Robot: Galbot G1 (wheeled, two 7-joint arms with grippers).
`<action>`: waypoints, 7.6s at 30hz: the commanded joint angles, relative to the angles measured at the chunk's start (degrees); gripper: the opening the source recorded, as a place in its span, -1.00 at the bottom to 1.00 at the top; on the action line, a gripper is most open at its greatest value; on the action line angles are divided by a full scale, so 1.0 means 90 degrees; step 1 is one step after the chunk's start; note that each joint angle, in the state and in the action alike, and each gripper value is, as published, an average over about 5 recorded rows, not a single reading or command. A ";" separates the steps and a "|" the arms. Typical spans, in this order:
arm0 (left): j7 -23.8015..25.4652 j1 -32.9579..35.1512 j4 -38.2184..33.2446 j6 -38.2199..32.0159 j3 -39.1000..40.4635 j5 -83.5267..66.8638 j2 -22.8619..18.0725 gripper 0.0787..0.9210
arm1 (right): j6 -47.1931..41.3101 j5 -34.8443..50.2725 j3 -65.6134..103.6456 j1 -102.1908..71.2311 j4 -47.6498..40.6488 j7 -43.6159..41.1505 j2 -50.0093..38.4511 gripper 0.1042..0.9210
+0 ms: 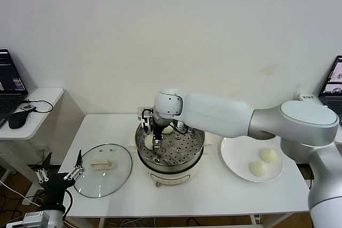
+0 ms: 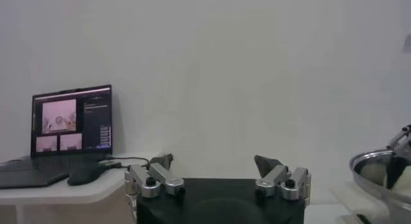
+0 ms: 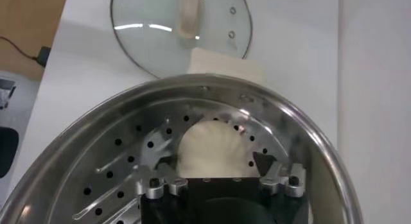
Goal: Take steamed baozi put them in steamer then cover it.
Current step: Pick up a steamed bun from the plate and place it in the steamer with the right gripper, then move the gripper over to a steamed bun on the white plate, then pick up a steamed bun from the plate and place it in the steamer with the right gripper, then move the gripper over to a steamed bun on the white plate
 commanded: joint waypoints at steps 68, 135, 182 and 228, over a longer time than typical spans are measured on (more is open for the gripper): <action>0.0059 0.0338 -0.0014 -0.0039 -0.0014 0.0200 0.0067 0.77 | 0.2610 -0.4441 0.4183 -0.4795 0.0586 -0.1348 -0.4817 0.60; 0.0042 0.0216 -0.0024 -0.0088 -0.0175 0.0163 -0.0084 0.77 | 0.4157 -0.2249 -0.0538 0.0554 0.1540 -0.1089 -0.1450 0.05; 0.0032 0.0141 0.0100 -0.0153 -0.0152 0.0123 -0.0030 0.77 | 0.3849 -0.2491 0.0445 0.0745 0.1297 -0.1720 -0.2817 0.76; 0.0058 0.0162 0.0346 -0.0143 -0.0168 0.0210 0.0171 0.77 | 0.3069 -0.5453 0.4501 -0.4303 -0.1001 -0.1359 -0.4216 0.76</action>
